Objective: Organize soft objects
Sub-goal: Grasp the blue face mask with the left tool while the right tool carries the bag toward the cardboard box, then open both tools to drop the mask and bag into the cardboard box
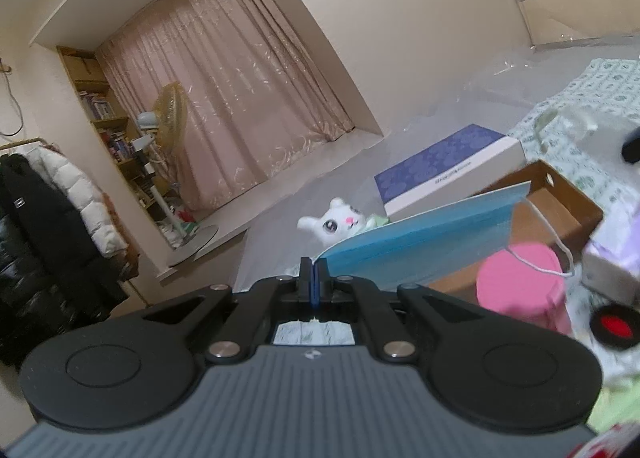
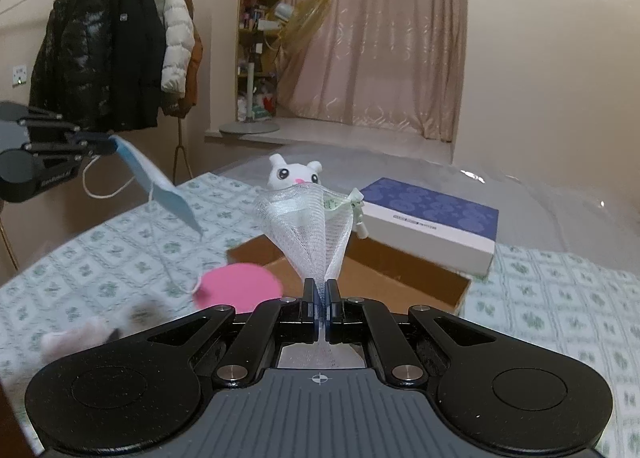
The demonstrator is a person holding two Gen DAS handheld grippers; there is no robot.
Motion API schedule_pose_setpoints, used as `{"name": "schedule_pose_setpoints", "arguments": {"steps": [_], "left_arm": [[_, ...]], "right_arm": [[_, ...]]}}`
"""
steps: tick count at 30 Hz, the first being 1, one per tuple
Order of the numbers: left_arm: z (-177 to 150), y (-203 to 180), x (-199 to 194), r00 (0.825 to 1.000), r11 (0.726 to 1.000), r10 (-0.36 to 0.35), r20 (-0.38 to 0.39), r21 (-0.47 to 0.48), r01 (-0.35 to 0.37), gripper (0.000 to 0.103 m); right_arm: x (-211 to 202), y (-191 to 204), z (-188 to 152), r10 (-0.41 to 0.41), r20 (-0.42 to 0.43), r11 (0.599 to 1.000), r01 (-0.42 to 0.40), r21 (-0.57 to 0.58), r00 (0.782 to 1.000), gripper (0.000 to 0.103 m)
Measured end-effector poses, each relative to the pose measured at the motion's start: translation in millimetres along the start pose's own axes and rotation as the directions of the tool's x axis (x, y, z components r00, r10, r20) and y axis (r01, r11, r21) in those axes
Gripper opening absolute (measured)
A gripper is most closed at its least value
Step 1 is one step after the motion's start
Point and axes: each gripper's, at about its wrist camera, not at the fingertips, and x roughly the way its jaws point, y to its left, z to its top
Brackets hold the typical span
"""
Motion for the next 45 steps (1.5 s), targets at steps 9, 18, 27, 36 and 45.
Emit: {"name": "schedule_pose_setpoints", "arguments": {"steps": [9, 18, 27, 36, 45], "left_arm": [[30.7, -35.1, 106.7, 0.997, 0.997, -0.077, 0.016, 0.006, 0.076, 0.003], [21.8, -76.3, 207.5, 0.974, 0.975, -0.218, -0.062, 0.023, 0.220, 0.003], [-1.8, -101.7, 262.9, 0.928, 0.931, -0.354, -0.112, 0.047, 0.361, 0.018], [-16.5, -77.9, 269.7, 0.895, 0.906, -0.423, -0.143, -0.098, 0.413, 0.031], [-35.5, -45.1, 243.0, 0.892, 0.914, -0.397, -0.215, -0.186, 0.362, 0.034]], "right_arm": [[101.1, -59.7, 11.0, -0.002, -0.026, 0.999, 0.001, -0.049, 1.000, 0.003], [162.3, -103.6, -2.4, -0.014, -0.083, 0.998, 0.009, -0.063, 0.996, 0.003], [189.9, -117.1, -9.8, -0.002, -0.126, 0.996, -0.009, -0.091, 0.992, 0.003], [200.2, -113.0, -13.3, -0.003, -0.139, 0.994, -0.013, -0.112, 0.990, 0.003], [187.4, -117.8, -6.3, -0.022, -0.110, 1.000, 0.024, 0.015, 0.994, 0.075]]}}
